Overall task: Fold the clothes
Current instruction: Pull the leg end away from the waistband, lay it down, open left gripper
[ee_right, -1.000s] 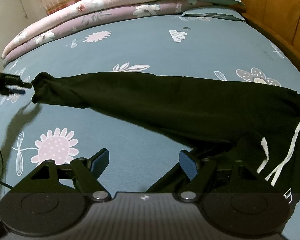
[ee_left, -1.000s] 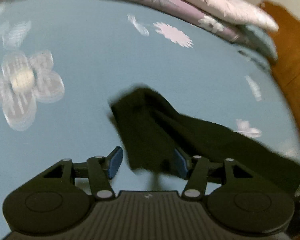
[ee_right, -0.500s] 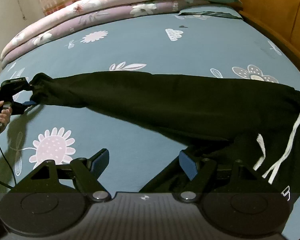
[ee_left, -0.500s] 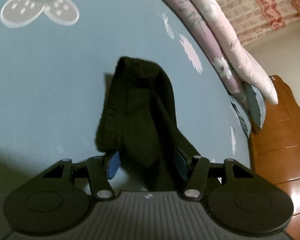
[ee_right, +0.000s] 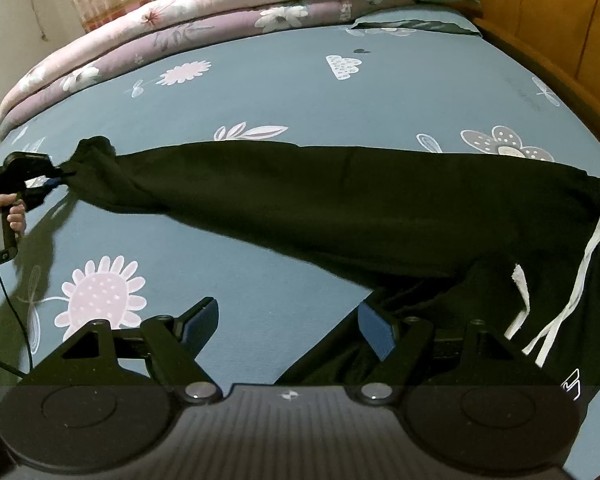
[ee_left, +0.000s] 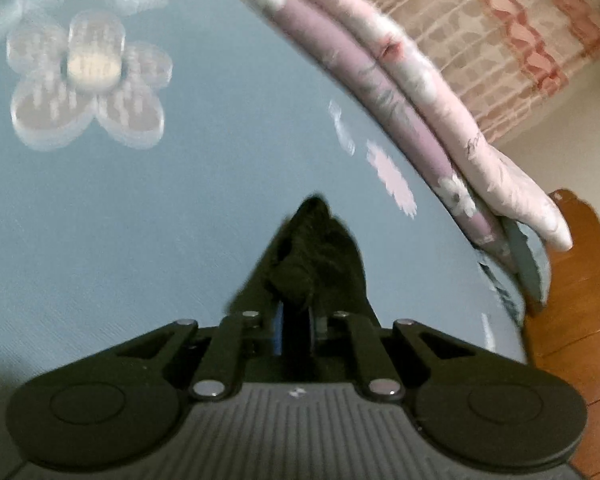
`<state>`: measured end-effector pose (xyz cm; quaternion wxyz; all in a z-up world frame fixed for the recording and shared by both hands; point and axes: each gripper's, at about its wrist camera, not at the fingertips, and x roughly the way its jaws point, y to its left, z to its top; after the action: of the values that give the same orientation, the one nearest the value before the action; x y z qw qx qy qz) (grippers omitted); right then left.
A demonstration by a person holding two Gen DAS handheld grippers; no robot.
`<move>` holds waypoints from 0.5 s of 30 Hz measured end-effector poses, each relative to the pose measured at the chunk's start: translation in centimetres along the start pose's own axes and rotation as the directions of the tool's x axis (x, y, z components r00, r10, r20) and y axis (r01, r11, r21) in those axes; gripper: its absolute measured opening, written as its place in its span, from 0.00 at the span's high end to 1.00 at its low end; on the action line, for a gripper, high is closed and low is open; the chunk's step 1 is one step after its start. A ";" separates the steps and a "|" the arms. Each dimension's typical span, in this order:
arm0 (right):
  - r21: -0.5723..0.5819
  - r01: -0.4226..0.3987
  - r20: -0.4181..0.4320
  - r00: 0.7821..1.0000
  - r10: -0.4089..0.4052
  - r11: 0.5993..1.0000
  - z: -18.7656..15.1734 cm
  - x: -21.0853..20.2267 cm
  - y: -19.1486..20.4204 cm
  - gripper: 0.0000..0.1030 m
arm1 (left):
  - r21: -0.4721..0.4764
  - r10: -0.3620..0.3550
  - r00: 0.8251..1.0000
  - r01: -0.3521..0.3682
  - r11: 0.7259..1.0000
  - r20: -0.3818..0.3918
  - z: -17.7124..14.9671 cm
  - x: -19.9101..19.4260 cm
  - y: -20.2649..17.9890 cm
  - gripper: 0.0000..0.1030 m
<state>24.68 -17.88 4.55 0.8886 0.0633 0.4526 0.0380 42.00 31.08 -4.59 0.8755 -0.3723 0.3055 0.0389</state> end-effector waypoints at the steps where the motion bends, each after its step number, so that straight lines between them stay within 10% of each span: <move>1: -0.002 0.000 0.001 1.000 0.000 1.000 0.0 0.0 0.0 0.22 | 0.020 0.007 1.000 -0.007 1.000 0.016 0.1 -0.3 -0.2 0.92; 8: 0.000 -0.008 0.000 1.000 0.008 1.000 0.2 0.4 0.0 0.22 | 0.172 0.038 0.996 -0.053 0.984 0.086 1.6 -5.4 -2.0 0.92; 15: -0.015 -0.024 -0.005 1.000 0.024 1.000 0.3 0.7 0.3 0.22 | 0.199 0.188 0.982 -0.184 0.963 -0.004 -0.5 -6.6 0.4 0.92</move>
<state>25.32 -17.55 4.23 0.8875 0.0622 0.4536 0.0523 36.27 32.05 -1.33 0.8972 -0.2535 0.3513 0.0863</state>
